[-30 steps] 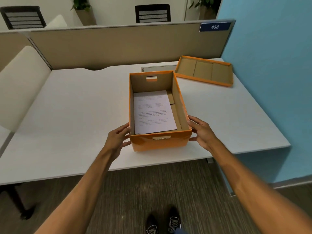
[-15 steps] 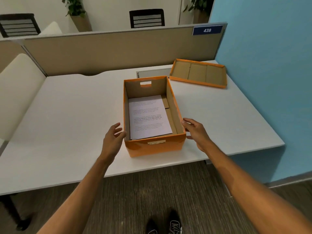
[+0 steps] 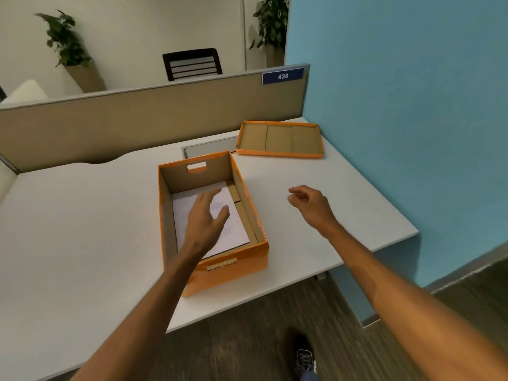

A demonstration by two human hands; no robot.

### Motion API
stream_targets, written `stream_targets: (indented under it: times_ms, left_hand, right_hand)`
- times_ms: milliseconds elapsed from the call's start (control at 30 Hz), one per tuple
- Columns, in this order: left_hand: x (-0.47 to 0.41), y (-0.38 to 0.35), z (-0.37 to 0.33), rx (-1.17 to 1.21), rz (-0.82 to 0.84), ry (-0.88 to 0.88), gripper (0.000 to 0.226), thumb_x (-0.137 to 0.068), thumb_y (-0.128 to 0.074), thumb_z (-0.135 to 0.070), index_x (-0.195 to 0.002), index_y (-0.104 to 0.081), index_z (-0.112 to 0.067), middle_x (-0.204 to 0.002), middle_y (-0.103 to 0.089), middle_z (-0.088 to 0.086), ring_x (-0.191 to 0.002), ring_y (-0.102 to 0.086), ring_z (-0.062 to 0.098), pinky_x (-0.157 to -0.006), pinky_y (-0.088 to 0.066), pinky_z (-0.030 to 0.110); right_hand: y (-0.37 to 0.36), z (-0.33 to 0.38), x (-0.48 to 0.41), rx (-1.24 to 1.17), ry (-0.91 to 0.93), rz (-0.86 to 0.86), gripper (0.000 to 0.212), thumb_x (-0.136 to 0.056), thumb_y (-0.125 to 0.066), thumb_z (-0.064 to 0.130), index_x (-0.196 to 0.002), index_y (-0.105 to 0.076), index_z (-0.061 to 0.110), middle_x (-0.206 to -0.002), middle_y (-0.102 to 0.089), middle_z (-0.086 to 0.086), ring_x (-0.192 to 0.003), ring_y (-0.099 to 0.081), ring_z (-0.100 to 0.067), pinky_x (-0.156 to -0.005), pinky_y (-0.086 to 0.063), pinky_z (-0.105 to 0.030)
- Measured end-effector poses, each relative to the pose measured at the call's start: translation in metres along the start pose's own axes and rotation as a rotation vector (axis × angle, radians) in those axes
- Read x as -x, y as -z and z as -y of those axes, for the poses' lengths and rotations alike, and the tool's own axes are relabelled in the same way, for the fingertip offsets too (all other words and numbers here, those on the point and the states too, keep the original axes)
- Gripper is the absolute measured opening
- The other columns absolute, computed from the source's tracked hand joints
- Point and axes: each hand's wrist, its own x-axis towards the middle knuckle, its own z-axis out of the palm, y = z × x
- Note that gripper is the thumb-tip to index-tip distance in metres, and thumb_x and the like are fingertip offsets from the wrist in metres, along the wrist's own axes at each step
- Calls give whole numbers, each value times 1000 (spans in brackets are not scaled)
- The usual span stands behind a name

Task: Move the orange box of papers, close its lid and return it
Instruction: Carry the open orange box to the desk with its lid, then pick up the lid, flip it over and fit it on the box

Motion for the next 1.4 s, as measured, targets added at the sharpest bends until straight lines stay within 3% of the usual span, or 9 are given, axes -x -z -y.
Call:
stream_targets:
  times_ms: [300, 567, 767, 900, 1167, 1267, 1400]
  left_hand:
    - [-79, -72, -54, 97, 29, -19, 50, -96, -60, -18, -143, -47, -11, -147, -48, 13, -129, -51, 26, -103, -47, 38]
    - [-152, -129, -72, 98, -28, 93, 52, -96, -60, -19, -144, -45, -9, -150, -47, 13, -132, -50, 26, -105, -47, 44]
    - [-198, -154, -68, 61, -23, 160, 55, -95, -61, -21, -145, -43, -7, -149, -48, 15, -130, -51, 28, -103, -48, 45]
    - [-241, -168, -53, 47, 10, 203, 57, -94, -62, -23, -145, -42, -9, -149, -47, 14, -130, -51, 29, -101, -47, 43]
    - [-346, -190, 4, 142, 34, 455, 62, -90, -66, -25, -144, -40, -12, -144, -47, 13, -124, -51, 30, -92, -45, 38]
    - [-382, -199, 32, 143, 48, 549, 68, -88, -69, -24, -145, -35, -10, -144, -45, 16, -116, -49, 24, -86, -42, 35]
    - [-424, -204, 68, 91, 66, 678, 81, -86, -73, -22, -151, -28, -9, -153, -36, 18, -131, -46, 37, -100, -44, 42]
  right_hand:
    - [74, -19, -87, 65, 45, -28, 28, -91, -66, 19, -118, -69, 12, -111, -71, -9, -101, -64, -18, -88, -49, -25]
    - [123, -46, -161, 104, 64, 19, 27, -92, -65, 18, -118, -69, 13, -109, -69, -8, -97, -62, -17, -78, -45, -18]
    - [131, -62, -212, 131, 34, 50, 29, -92, -65, 20, -120, -67, 14, -115, -66, -6, -95, -59, -14, -78, -45, -23]
    - [123, -77, -251, 158, -15, 57, 32, -92, -65, 22, -124, -64, 14, -120, -63, -8, -95, -59, -16, -79, -43, -25]
    - [102, -116, -343, 236, -183, 26, 56, -90, -66, 24, -142, -48, 9, -137, -52, -19, -121, -55, -33, -98, -46, -39]
    - [95, -132, -373, 254, -272, -59, 56, -87, -67, 25, -138, -48, 11, -135, -52, -21, -117, -56, -37, -93, -48, -43]
    - [87, -149, -406, 206, -385, -107, 62, -86, -69, 27, -141, -46, 11, -137, -53, -19, -121, -55, -36, -96, -48, -43]
